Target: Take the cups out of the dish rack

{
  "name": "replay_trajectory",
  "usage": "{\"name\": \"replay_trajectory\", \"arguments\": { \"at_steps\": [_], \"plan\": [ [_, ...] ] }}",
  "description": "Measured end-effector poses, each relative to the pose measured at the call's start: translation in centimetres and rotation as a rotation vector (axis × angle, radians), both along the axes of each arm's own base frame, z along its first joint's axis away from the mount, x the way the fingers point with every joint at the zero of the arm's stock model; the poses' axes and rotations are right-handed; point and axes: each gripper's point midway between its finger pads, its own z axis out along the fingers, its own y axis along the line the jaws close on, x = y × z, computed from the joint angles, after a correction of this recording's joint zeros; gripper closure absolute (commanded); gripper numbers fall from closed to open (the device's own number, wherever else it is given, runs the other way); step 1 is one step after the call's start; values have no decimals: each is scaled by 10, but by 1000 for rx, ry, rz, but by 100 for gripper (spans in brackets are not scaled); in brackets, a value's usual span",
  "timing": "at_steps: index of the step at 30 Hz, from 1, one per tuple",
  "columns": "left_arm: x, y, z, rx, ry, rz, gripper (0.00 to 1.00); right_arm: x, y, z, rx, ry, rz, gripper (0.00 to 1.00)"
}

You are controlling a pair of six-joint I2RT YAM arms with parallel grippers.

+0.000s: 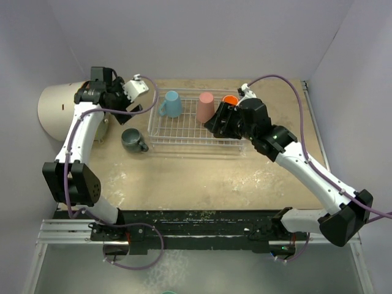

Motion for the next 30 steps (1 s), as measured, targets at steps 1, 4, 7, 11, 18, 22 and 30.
{"name": "replay_trajectory", "arguments": {
  "at_steps": [1,4,7,11,18,22,30],
  "plan": [
    [2,-4,9,-18,-14,-4,0,0,0,-1,-2,1,-1,22],
    [4,-28,36,-83,-52,-37,4,0,-2,-5,-12,5,-7,22],
    [3,-65,45,-129,-66,-112,9,-2,-7,-7,-22,3,-20,22],
    [8,-120,29,-175,-14,-204,15,-8,-16,-5,-28,-9,-35,22],
    [55,-147,-35,-186,79,-188,24,-15,-32,5,-30,-45,-68,21],
    [68,-148,-65,-177,115,-166,26,-17,-37,5,-43,-46,-76,22],
    [91,-148,-70,-168,79,-138,33,-19,-39,2,-58,-36,-73,22]
  ]
}}
